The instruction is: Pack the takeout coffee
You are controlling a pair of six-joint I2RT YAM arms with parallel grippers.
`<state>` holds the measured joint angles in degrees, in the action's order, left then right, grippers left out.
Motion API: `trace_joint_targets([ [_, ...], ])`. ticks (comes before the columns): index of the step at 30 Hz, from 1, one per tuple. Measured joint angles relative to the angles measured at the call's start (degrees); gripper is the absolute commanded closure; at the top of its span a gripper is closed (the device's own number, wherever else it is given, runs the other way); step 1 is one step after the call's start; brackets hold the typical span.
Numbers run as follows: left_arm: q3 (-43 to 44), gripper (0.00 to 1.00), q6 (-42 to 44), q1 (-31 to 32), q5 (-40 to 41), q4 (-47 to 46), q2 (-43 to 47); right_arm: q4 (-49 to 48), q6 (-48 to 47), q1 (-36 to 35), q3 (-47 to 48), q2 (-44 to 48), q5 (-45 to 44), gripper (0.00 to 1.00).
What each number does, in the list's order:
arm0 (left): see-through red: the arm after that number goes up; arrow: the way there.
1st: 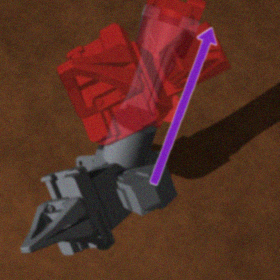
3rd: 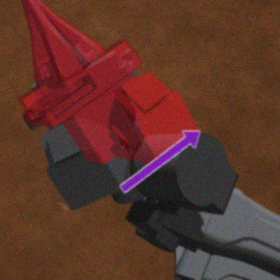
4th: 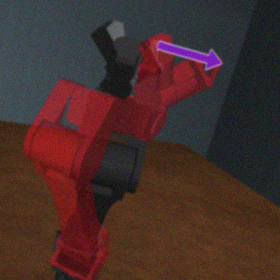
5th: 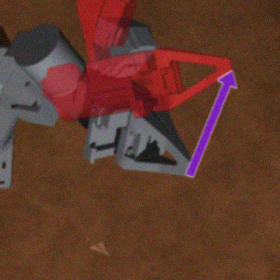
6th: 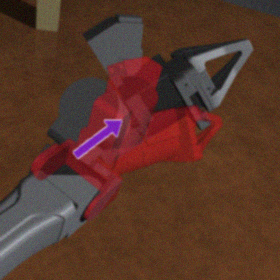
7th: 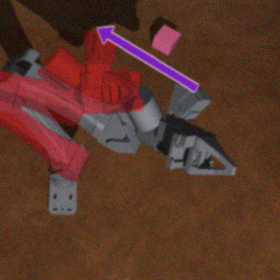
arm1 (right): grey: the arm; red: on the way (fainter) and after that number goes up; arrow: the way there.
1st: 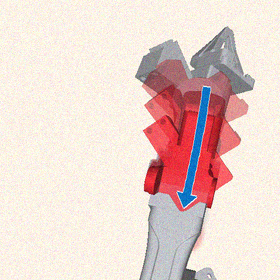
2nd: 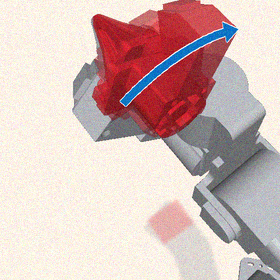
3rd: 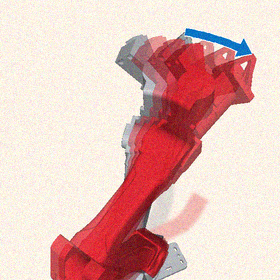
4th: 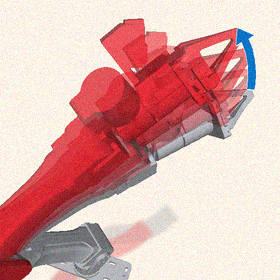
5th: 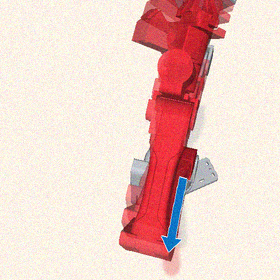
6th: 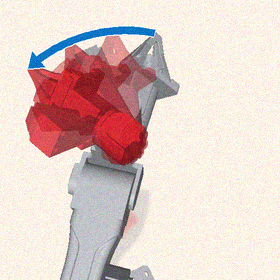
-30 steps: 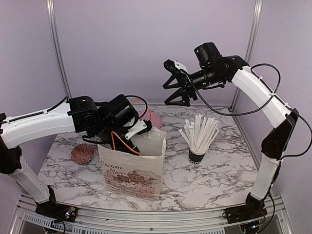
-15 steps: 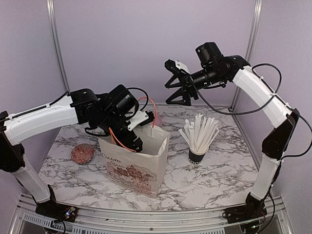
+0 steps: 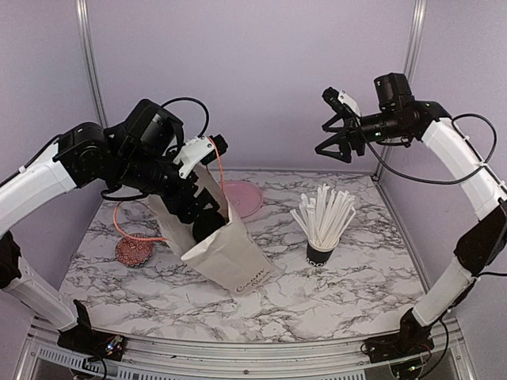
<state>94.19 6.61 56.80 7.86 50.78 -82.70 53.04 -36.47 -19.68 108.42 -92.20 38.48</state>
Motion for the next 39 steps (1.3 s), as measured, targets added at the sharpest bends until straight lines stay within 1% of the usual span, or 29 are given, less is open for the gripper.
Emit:
trace_joint_targets([
  [5,1.95,0.08,0.31,-1.46,-0.26,-3.30,3.04,-6.38,4.48,7.67,-10.32,6.27,1.33,0.05],
  [8,2.62,0.08,0.35,-2.95,-0.87,-4.70,3.52,-8.74,5.77,9.94,-13.57,8.37,2.25,0.06],
  [13,2.60,0.10,0.13,-5.46,-1.62,-4.94,2.69,-11.08,6.49,10.23,-16.98,11.23,3.93,0.06],
  [22,1.68,0.14,-1.92,-7.85,-3.37,-4.39,-0.63,-12.79,6.56,10.23,-17.35,11.67,6.58,0.07],
  [25,1.16,0.15,-2.45,-8.17,-4.37,-3.30,-2.99,-13.05,6.54,10.23,-17.79,11.58,7.48,0.07],
  [30,1.20,0.20,-3.39,-9.05,-6.12,-0.66,-7.69,-13.22,6.51,10.23,-18.51,11.54,8.50,0.07],
  [33,1.22,0.21,-3.82,-9.55,-7.78,1.16,-9.79,-13.20,6.51,10.23,-18.84,11.30,9.11,0.07],
  [39,1.27,0.22,-4.09,-9.70,-9.20,4.44,-11.04,-13.31,6.49,10.23,-20.22,11.10,9.88,0.07],
])
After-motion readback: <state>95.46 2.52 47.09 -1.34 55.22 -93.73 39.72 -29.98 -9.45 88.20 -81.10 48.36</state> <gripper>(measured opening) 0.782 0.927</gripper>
